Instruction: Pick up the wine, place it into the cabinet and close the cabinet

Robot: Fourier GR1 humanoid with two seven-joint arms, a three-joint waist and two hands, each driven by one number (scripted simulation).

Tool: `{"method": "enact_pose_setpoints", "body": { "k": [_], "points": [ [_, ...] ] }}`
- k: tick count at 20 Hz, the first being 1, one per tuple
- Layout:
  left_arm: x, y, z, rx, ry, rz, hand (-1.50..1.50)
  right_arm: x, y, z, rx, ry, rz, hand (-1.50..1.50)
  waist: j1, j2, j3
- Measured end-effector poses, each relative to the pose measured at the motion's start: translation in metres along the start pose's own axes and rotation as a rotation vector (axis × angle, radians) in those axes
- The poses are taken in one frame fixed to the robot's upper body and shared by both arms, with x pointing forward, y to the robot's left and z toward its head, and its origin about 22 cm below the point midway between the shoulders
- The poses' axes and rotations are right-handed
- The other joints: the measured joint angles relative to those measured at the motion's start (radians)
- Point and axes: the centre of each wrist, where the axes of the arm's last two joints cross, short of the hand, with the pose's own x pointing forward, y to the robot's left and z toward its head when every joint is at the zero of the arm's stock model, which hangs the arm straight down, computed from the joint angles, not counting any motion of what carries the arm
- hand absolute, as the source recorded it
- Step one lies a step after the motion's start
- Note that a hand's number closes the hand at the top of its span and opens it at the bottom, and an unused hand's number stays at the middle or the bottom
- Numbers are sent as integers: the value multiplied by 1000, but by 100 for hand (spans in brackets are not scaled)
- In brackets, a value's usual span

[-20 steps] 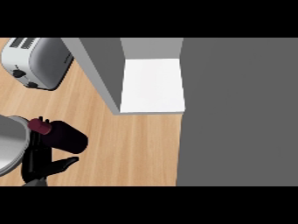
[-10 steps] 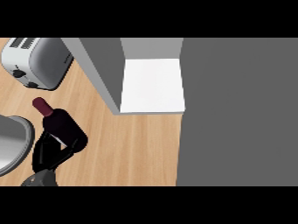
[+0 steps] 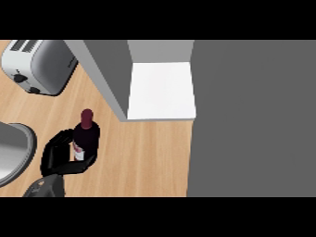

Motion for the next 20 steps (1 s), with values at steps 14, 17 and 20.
{"method": "enact_pose_setpoints", "body": {
  "k": [14,17,20],
  "points": [
    [6,-29,0,-142,12,-179,150,1,-2,0,-11,19,6,-150,14,-4,2],
    [14,-44,-8,-144,31,-218,150,1,-3,2,-18,21,14,-150,16,-4,1],
    [22,-62,-13,-153,47,-235,150,3,-5,0,-19,26,26,-150,17,-4,1]
  ]
}}
